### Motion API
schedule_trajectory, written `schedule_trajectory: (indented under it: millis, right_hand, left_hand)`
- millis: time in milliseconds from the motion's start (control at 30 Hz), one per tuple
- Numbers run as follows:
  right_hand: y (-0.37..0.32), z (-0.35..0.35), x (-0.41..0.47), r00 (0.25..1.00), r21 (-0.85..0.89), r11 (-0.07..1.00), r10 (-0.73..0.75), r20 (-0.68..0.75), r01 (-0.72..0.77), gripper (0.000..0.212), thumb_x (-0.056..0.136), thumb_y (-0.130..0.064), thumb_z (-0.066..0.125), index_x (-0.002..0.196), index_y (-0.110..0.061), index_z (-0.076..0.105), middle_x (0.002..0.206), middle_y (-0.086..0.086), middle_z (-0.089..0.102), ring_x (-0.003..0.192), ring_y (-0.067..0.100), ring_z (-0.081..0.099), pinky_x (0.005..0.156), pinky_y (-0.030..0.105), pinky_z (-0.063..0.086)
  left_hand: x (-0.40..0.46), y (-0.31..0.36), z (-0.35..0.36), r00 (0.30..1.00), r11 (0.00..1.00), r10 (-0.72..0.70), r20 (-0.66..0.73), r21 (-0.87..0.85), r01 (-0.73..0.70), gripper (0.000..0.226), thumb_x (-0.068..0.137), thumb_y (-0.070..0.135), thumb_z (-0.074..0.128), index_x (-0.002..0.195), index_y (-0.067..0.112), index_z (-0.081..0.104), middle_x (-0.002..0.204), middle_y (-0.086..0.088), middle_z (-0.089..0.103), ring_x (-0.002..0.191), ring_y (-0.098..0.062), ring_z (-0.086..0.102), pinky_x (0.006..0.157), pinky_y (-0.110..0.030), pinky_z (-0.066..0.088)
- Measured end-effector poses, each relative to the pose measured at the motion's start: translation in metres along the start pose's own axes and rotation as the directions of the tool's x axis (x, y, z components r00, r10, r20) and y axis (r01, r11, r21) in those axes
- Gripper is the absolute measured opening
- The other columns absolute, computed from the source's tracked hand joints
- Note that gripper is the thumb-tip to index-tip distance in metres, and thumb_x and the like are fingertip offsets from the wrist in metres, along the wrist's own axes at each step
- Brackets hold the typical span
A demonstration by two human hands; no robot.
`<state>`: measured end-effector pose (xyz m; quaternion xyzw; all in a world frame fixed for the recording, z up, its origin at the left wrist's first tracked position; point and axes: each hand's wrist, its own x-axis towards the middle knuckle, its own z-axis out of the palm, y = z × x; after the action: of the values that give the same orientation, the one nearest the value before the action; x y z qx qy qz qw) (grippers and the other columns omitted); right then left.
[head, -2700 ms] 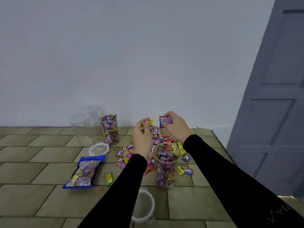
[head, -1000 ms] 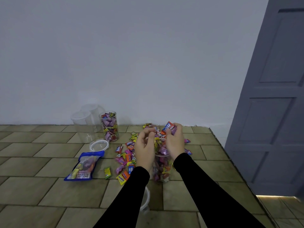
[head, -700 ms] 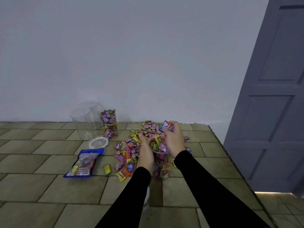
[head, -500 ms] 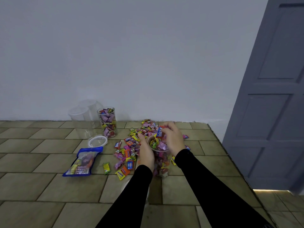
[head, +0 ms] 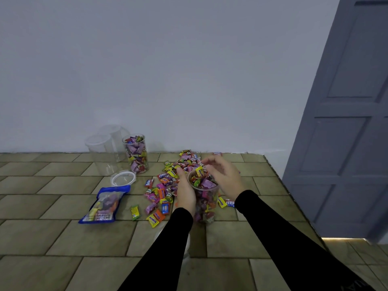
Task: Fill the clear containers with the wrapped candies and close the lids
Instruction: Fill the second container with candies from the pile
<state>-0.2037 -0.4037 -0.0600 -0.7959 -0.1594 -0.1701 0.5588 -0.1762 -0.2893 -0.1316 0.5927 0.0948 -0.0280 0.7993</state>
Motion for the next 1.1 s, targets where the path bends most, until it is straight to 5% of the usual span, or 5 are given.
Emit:
schedule_trajectory:
  millis: [133, 300, 533, 867, 1100]
  right_hand:
    - [0.001, -0.014, -0.002, 0.955, -0.403, 0.875, -0.189, 0.229, 0.27, 0.017, 0.089, -0.006, 0.059, 0.098, -0.011, 0.073, 0.103, 0.0, 0.065, 0.086, 0.011, 0.059, 0.076, 0.018, 0.048]
    - [-0.018, -0.011, 0.016, 0.888, -0.552, 0.821, 0.135, 0.439, 0.148, 0.034, 0.089, -0.017, 0.063, 0.12, -0.031, 0.066, 0.111, 0.001, 0.068, 0.089, 0.017, 0.065, 0.083, 0.036, 0.054]
    - [-0.031, 0.001, 0.027, 0.844, -0.702, 0.675, 0.224, 0.487, 0.226, 0.02, 0.089, -0.018, 0.062, 0.102, -0.013, 0.076, 0.099, 0.001, 0.074, 0.067, 0.005, 0.046, 0.052, 0.01, 0.028]
    - [-0.014, -0.016, 0.036, 0.997, -0.442, 0.896, 0.06, 0.046, -0.034, 0.011, 0.089, -0.022, 0.065, 0.09, -0.017, 0.074, 0.083, -0.007, 0.067, 0.068, 0.0, 0.055, 0.058, 0.002, 0.039]
    - [0.044, -0.018, 0.051, 0.961, -0.433, 0.86, 0.27, -0.062, -0.27, 0.016, 0.093, -0.017, 0.058, 0.102, -0.008, 0.07, 0.101, 0.005, 0.068, 0.085, 0.011, 0.056, 0.077, 0.021, 0.042]
  left_hand:
    - [-0.008, 0.007, 0.001, 0.999, 0.999, 0.04, -0.003, 0.014, -0.04, 0.095, 0.054, 0.102, 0.026, 0.098, 0.034, 0.076, 0.105, 0.001, 0.074, 0.111, -0.021, 0.064, 0.109, -0.048, 0.038]
    - [0.013, -0.012, -0.003, 0.998, 0.997, 0.024, -0.052, 0.073, -0.02, 0.099, 0.054, 0.105, 0.016, 0.105, 0.041, 0.072, 0.113, 0.004, 0.071, 0.121, -0.023, 0.056, 0.114, -0.053, 0.025]
    - [-0.015, 0.016, 0.002, 0.996, 0.995, 0.088, 0.0, 0.055, -0.088, 0.095, 0.053, 0.102, 0.02, 0.091, 0.036, 0.076, 0.098, 0.003, 0.075, 0.109, -0.021, 0.063, 0.109, -0.052, 0.035]
    - [-0.016, 0.025, -0.004, 0.996, 0.996, 0.072, 0.053, -0.051, -0.07, 0.067, 0.101, 0.054, 0.018, 0.11, 0.008, 0.067, 0.093, -0.007, 0.074, 0.085, -0.012, 0.072, 0.063, -0.02, 0.055]
    - [0.011, 0.03, -0.025, 0.977, 0.917, 0.213, -0.007, 0.346, -0.198, 0.015, 0.1, 0.021, 0.05, 0.104, 0.016, 0.064, 0.104, -0.004, 0.068, 0.097, -0.019, 0.065, 0.077, -0.028, 0.055]
